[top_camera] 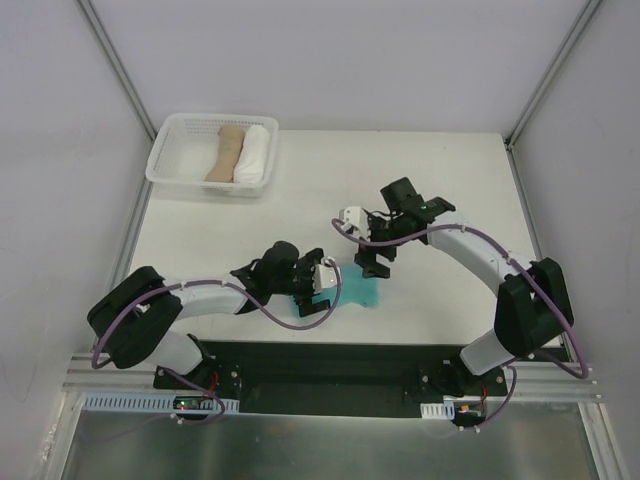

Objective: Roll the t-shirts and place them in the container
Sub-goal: Roll the T-shirt to the center of the board.

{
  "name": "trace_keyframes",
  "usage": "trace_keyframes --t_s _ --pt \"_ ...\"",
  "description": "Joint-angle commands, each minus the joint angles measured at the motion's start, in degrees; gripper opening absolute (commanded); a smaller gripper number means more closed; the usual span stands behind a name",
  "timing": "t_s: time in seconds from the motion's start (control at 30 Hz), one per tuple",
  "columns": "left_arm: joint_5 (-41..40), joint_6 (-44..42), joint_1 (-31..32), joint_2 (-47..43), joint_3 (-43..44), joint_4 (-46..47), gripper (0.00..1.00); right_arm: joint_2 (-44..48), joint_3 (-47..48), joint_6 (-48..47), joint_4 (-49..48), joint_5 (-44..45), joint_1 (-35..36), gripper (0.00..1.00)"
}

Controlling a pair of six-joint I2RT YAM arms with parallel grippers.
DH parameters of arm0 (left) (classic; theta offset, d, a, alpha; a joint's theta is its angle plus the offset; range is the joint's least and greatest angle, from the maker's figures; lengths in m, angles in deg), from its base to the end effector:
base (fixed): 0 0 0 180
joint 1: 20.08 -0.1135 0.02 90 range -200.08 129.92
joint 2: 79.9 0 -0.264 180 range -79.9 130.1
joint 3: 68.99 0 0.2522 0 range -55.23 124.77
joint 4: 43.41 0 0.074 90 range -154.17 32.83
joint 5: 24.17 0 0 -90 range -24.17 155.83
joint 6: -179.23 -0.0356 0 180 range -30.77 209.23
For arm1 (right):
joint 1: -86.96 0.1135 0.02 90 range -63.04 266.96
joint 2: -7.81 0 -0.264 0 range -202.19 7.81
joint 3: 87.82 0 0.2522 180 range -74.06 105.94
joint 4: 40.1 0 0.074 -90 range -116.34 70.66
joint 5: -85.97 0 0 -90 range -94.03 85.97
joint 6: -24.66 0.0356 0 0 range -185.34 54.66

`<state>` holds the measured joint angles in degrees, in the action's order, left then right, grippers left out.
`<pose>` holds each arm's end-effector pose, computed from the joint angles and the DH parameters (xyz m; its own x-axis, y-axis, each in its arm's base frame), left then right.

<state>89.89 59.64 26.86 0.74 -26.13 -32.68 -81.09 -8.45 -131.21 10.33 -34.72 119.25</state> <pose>0.1746 -0.2081 0.1710 0.1818 0.4658 -0.8660 0.9490 0.1474 0.2785 0.2574 0.1842 0.2451 0.3172 -0.7279 -0.6079 -0.9440 -0.1807 -0.2762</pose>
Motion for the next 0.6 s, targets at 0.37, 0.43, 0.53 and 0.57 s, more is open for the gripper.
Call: trace_keyframes --t_s 0.37,0.43,0.53,0.57 --pt "3.28 -0.92 1.23 9.10 10.88 -6.02 0.92 7.69 3.74 7.07 4.11 -3.58 -9.35 0.96" --pt "3.10 -1.09 1.23 7.52 11.94 -8.66 0.95 7.87 4.18 6.98 4.73 -4.02 -10.41 0.96" --pt "4.41 -2.58 1.14 4.53 13.78 -14.63 0.98 7.96 4.71 7.59 4.73 -4.63 -11.46 0.96" --pt "5.03 -3.45 1.23 3.74 14.66 -17.26 0.98 8.04 4.88 7.94 4.82 -4.63 -11.81 0.96"
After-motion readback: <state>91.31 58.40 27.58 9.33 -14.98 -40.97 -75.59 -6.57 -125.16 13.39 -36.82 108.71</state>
